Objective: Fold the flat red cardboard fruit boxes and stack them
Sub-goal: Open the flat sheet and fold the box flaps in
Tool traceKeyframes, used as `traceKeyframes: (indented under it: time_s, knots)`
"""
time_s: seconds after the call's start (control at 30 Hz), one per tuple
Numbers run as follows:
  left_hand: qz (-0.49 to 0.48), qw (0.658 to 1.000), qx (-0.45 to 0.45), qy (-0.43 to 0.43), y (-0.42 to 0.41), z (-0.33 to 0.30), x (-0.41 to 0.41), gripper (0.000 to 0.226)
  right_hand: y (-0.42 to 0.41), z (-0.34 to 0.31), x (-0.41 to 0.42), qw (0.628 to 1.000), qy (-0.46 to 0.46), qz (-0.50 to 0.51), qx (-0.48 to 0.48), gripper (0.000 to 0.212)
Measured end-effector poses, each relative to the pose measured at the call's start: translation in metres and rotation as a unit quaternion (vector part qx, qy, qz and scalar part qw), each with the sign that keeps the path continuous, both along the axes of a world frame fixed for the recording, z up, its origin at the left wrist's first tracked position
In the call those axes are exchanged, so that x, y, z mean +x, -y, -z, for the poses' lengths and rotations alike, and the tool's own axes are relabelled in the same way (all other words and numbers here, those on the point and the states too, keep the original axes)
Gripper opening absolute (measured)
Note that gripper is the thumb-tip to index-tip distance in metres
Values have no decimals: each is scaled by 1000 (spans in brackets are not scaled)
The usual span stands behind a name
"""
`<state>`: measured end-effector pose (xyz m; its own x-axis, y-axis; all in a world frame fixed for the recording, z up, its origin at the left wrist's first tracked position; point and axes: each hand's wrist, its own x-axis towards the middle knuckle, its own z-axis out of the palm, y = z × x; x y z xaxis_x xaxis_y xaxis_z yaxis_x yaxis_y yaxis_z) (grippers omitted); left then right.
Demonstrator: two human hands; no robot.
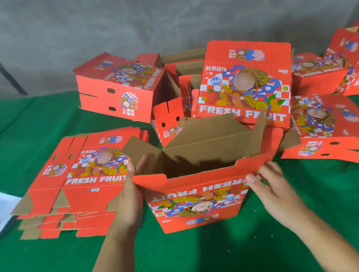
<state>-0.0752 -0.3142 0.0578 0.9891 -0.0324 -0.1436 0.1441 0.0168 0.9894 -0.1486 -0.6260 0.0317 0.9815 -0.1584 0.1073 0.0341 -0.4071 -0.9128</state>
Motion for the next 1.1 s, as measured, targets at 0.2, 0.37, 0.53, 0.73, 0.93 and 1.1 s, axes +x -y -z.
traceKeyframes:
  time_s: [0.2, 0.37, 0.53, 0.73, 0.93, 1.1]
  knots:
    - [-41, 963, 242, 113, 18, 7, 5, 56, 4, 11, 0, 975, 4, 144, -170, 60]
    - [-78, 906, 384, 157, 33, 19, 5, 104, 2, 14, 7, 971, 39, 189, -142, 50]
    - [-108, 866, 440, 210, 40, 24, 7, 59, -9, 13, 15, 979, 19, 196, -48, 55]
    - [-123, 842, 438, 290, 44, 24, 6, 42, -4, 10, 18, 990, 74, 103, -63, 109]
    - [-93, 866, 351, 343, 43, 28, 6, 40, -2, 21, 13, 977, 137, 88, -135, 79]
    - [-30, 845, 405, 348, 34, 16, 25, 28, 0, 27, 11, 974, 149, 92, -147, 74]
